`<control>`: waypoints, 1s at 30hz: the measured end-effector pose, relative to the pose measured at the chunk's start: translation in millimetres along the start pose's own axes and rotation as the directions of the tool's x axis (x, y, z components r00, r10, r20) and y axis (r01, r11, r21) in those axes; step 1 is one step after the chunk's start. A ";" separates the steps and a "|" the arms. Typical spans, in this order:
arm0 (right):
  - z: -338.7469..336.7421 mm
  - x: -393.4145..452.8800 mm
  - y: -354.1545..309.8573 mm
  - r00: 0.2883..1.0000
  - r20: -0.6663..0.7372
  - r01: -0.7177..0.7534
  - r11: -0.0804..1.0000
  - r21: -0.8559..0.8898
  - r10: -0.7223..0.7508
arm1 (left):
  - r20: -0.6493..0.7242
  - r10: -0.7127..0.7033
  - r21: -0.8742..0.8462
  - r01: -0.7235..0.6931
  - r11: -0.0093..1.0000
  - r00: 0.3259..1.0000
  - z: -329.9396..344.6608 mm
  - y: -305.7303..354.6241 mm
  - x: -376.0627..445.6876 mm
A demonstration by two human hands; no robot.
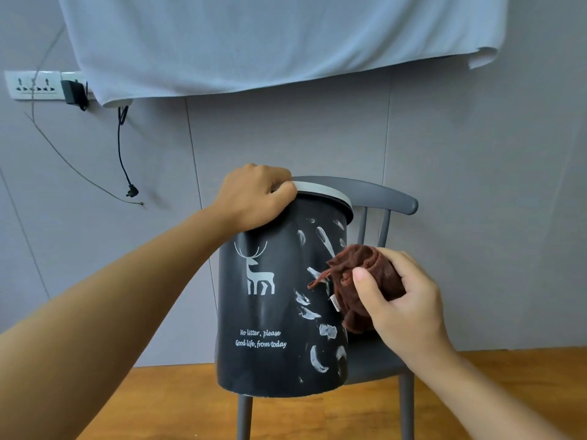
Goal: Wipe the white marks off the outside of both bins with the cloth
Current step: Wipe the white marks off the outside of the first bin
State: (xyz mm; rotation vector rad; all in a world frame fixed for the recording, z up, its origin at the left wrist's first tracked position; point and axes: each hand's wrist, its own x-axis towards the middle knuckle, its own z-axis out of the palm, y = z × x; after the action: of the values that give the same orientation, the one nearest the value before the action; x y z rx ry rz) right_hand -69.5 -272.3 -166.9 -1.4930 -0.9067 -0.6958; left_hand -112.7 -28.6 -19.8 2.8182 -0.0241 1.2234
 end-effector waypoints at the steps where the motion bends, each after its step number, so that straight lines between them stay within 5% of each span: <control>1: 3.1 5.8 -2.3 1.000 0.015 0.015 1.000 -0.008 -0.015 | -0.043 -0.005 0.030 0.007 1.000 0.999 3.2 0.3 -3.0; 10: 39.9 61.4 -13.7 0.972 0.152 0.212 0.941 -0.262 -0.177 | -0.203 0.051 0.056 -0.040 0.998 0.978 3.0 1.7 -18.9; 17: 31.3 63.0 -19.7 0.905 0.338 0.340 0.916 -0.212 -0.258 | -0.217 0.051 0.055 -0.039 0.998 0.975 1.8 2.4 -21.2; 21: 31.6 72.2 -26.7 0.952 0.207 0.279 0.918 -0.281 -0.225 | -0.192 0.078 0.072 -0.066 0.995 0.978 3.7 9.3 -17.5; 26: 28.3 68.1 -26.6 0.875 0.414 0.372 0.897 -0.239 -0.252 | -0.195 0.050 0.083 -0.035 0.996 0.980 2.3 6.1 -19.6; 30: 28.1 81.9 -29.6 0.933 0.305 0.279 0.918 -0.282 -0.190 | -0.194 0.060 0.086 -0.044 0.995 0.979 2.8 3.5 -19.8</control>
State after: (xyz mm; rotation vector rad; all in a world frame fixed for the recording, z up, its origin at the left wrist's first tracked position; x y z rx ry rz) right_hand -54.4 -232.4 -86.0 -1.8179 -1.2457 -0.8606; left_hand -124.4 -32.6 -35.9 2.7654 -0.0385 1.5424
